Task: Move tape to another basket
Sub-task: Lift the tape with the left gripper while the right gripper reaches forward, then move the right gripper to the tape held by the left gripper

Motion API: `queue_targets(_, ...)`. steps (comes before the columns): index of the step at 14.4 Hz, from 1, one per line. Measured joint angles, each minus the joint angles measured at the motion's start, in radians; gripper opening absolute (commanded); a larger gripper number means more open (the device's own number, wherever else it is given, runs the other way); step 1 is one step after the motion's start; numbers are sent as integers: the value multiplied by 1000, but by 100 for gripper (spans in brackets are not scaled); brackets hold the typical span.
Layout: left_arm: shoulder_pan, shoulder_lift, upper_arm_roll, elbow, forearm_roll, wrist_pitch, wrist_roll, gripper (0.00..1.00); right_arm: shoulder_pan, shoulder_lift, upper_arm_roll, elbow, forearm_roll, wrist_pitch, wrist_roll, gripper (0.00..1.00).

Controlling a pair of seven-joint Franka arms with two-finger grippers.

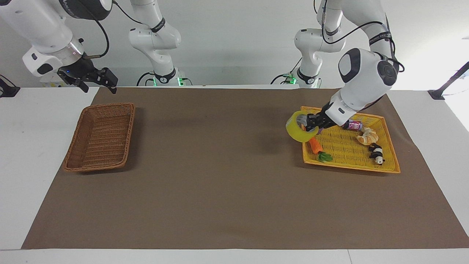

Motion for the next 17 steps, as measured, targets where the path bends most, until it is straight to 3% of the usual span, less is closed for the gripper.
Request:
queue_targets(3,-104,54,-1,90,-22,101,-98,2,0,0,0,0,0,0,0,99)
queue_targets(7,-143,68,0,108,-36,110,-131,1,-4,0,-5,0,12,1,-35,99)
queue_targets(11,-143,69,6,109,-41,108,-131,0,-7,-4,-6,-35,320,69,-134,99)
queue_targets(15,-143,71,8,109,-43,104,-131,0,49,-42,9,-203,693,250,-138,99)
queue_targets(17,-144,71,8,109,-49,104,-132,0,118,-51,12,-275,796,348,-138,99)
